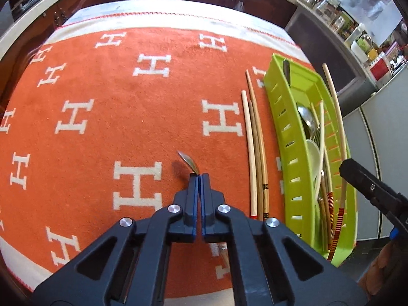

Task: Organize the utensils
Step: 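Carry the chopstick and small spoon over the green tray with both tools, then open the right tool to drop the chopstick while the left tool releases the small spoon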

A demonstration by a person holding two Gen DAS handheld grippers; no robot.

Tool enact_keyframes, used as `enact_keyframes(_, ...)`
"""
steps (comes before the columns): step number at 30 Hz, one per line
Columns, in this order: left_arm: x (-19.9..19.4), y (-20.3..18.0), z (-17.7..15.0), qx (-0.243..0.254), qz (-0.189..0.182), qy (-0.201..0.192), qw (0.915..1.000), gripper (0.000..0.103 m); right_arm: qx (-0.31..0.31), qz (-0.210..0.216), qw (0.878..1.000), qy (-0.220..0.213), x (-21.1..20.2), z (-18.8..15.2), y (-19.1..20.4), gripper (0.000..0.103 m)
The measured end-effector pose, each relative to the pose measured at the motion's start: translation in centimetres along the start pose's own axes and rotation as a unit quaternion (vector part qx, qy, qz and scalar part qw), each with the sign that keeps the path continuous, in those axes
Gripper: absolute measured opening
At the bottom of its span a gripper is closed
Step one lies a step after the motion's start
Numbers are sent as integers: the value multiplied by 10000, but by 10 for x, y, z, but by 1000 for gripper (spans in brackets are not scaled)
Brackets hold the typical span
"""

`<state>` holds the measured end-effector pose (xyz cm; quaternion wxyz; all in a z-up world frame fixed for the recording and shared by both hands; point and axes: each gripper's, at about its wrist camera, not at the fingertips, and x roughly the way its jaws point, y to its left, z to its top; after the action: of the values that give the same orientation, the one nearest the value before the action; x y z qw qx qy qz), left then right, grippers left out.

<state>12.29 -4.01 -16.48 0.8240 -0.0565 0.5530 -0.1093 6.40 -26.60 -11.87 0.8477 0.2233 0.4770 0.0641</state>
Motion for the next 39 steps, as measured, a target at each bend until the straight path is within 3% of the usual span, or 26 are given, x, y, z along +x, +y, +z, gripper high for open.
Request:
enact_keyframes(8, -30, -1, 0, 155, -278, -288, 9991, 0, 143, 87, 9997, -155, -18, -1, -16, 5)
enact_keyframes(13, -66, -20, 4, 755, -639, -600, 9933, 0, 150, -78, 9994, -300, -34, -1, -24, 5)
enact_keyframes(20, -100, -76, 7, 1677, -1040, -768, 9773, 0, 91, -502, 9982, -308, -34, 3, -43, 5)
enact_keyframes(24, -91, -111, 9, 2063, -1055, -663, 9705, 0, 104, -712, 9973, -165, -19, 8, -54, 5)
enact_keyframes(29, -49, -133, 14, 2172, -892, -221, 9718, 0, -114, -940, 9954, 115, 1, 13, -59, 7)
enact_keyframes(31, -34, -134, 15, 2135, -842, -48, 9733, 0, -47, -861, 9961, 189, 5, 13, -61, 18)
enact_keyframes(33, -24, -132, 16, 2096, -751, 44, 9749, 0, 88, -779, 9969, 116, 3, 12, -64, 22)
enact_keyframes(39, -25, -121, 15, 1996, -594, 3, 9781, 0, 163, -762, 9970, 2, -4, 9, -64, 23)
